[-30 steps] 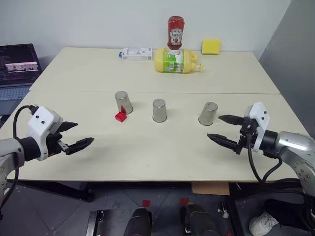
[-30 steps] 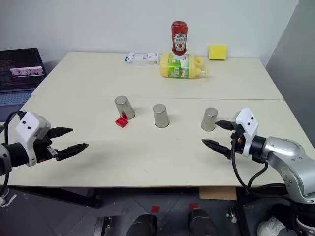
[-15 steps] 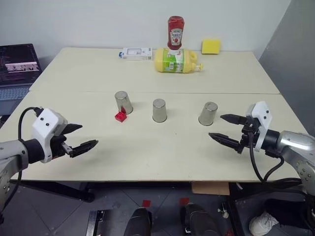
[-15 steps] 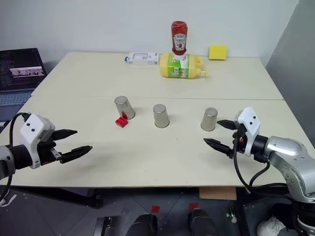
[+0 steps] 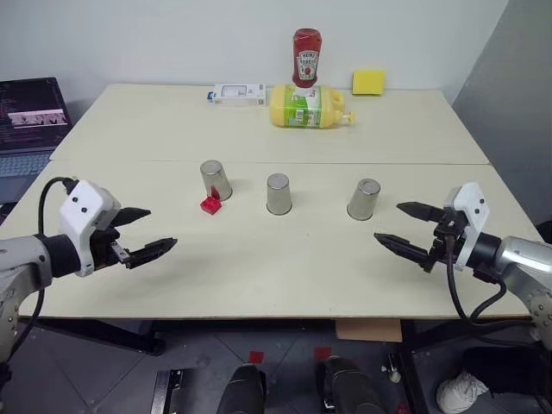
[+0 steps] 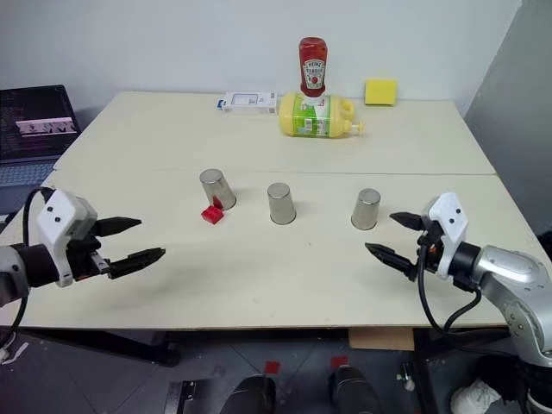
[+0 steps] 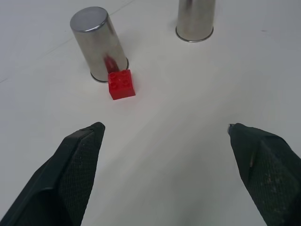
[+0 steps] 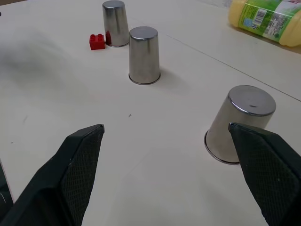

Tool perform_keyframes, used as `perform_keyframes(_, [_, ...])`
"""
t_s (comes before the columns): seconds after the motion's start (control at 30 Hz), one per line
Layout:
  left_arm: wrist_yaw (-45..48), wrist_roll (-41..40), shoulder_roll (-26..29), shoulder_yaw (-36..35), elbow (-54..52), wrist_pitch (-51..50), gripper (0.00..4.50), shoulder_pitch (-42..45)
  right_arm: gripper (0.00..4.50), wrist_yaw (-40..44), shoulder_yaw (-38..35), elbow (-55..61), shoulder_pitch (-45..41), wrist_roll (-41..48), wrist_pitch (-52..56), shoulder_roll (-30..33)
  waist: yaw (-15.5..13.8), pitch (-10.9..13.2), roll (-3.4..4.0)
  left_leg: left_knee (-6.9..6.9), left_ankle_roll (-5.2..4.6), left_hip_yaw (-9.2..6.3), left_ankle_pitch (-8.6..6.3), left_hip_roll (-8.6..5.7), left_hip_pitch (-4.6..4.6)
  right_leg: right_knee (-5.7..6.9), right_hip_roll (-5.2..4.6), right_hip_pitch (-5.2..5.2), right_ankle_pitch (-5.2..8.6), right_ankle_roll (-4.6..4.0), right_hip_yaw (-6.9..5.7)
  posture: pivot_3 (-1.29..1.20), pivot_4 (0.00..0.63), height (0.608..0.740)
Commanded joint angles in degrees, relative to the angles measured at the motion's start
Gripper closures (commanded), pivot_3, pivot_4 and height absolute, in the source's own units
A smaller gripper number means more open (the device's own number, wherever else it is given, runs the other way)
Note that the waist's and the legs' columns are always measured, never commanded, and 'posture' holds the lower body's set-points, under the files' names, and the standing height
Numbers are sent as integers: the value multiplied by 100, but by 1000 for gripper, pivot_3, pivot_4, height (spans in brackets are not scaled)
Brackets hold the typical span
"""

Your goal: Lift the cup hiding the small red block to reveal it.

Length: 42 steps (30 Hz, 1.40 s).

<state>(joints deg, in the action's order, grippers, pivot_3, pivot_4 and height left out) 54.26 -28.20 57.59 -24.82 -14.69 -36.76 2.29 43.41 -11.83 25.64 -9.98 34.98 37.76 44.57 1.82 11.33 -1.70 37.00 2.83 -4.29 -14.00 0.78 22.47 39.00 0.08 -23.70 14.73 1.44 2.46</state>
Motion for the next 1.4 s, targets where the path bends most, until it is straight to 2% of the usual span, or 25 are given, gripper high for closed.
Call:
perform_keyframes(0.03, [-21, 9, -20, 31, 19, 142, 37, 137, 0, -28, -147, 213, -87, 12, -75, 73, 0, 0, 0, 0, 0, 0, 0, 0, 0, 0, 0, 0, 0, 0, 0, 0, 150, 740])
perform_keyframes(1.4, [39, 90, -10, 200, 208, 241, 37, 308, 0, 169, 92, -66, -360, -64, -379, 16, 1, 0, 0, 1, 0, -1, 0, 0, -1, 0, 0, 1, 0, 0, 1, 0, 150, 740])
